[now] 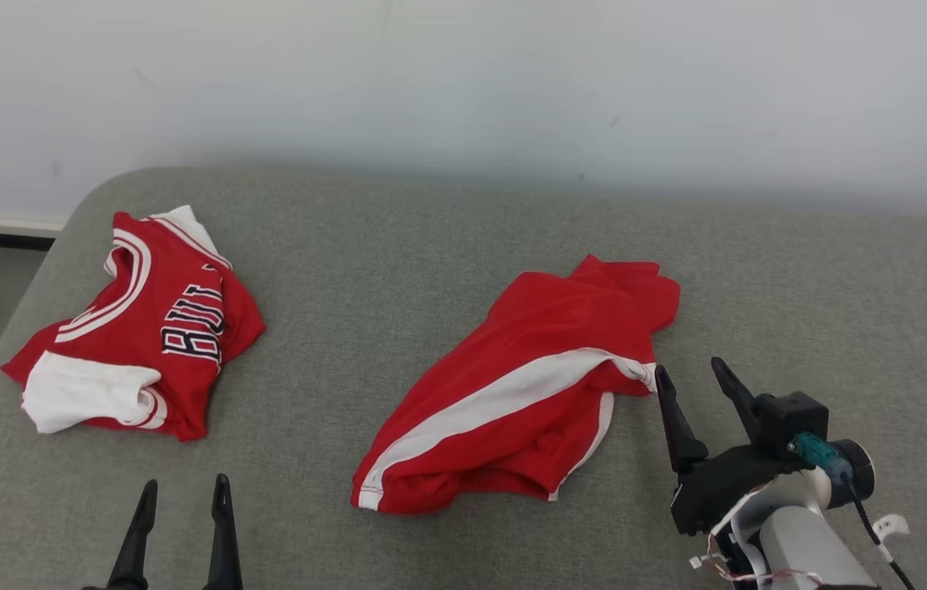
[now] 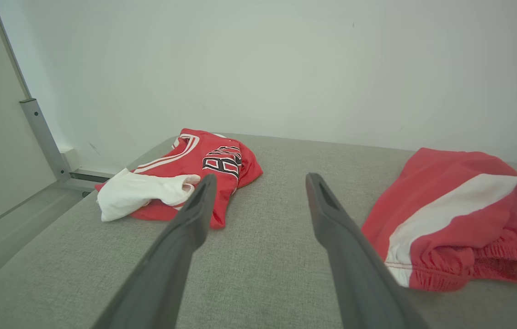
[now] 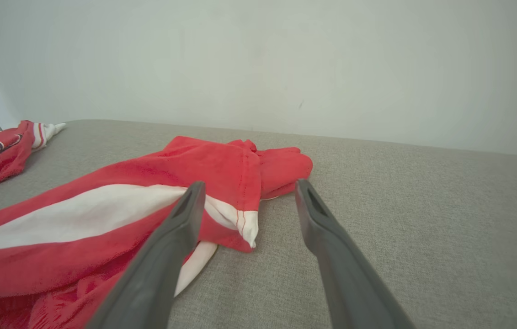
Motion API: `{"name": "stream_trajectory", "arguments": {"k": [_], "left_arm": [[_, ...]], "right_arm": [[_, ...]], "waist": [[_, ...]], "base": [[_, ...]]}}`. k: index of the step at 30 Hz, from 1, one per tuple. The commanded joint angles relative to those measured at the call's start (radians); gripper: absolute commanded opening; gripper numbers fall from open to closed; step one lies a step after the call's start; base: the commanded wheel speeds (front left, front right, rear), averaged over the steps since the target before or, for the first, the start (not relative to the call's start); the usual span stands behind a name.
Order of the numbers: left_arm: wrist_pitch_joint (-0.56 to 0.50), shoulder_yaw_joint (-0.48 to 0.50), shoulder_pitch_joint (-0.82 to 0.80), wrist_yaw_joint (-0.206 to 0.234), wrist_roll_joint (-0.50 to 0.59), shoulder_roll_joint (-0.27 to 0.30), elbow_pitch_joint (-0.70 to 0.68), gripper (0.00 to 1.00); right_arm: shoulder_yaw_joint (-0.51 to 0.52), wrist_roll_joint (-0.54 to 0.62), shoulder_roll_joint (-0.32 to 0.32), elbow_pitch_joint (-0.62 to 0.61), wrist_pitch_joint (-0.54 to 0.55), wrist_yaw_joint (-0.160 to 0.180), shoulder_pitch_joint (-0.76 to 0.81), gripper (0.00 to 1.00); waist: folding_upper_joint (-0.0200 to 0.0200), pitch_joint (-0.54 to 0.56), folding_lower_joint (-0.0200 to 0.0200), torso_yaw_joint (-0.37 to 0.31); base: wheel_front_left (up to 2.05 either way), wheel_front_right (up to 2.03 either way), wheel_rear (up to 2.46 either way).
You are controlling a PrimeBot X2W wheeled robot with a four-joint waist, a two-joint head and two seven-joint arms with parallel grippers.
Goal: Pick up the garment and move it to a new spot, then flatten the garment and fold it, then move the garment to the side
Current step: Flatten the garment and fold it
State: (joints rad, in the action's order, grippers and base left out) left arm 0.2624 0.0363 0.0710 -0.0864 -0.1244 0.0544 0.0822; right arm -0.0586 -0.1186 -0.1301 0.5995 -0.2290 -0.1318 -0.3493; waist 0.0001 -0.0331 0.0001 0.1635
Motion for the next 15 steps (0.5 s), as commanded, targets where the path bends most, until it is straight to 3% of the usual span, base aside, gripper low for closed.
{"name": "stream_trajectory", "arguments": {"k": [1, 14, 15], "left_arm": [[0.004, 0.000, -0.020, 0.000, -0.012, -0.003, 0.002, 1.00], [0.004, -0.028, -0.059, 0.013, -0.039, -0.005, 0.009, 1.00], [0.004, -0.030, -0.064, 0.014, -0.042, -0.005, 0.010, 1.00]], "right_arm": [[-0.005, -0.008, -0.015, 0.041, 0.005, 0.002, -0.035, 1.00], [-0.054, -0.061, -0.053, 0.330, -0.009, 0.002, -0.196, 1.00], [-0.059, -0.070, -0.051, 0.344, -0.012, 0.002, -0.205, 0.64]], "waist": [[-0.0001, -0.038, -0.0001, 0.044], [-0.0001, -0.104, -0.0001, 0.104], [-0.0001, -0.108, -0.0001, 0.105]], "base": [[0.00, 0.00, 0.00], [0.00, 0.00, 0.00], [0.00, 0.00, 0.00]]}}
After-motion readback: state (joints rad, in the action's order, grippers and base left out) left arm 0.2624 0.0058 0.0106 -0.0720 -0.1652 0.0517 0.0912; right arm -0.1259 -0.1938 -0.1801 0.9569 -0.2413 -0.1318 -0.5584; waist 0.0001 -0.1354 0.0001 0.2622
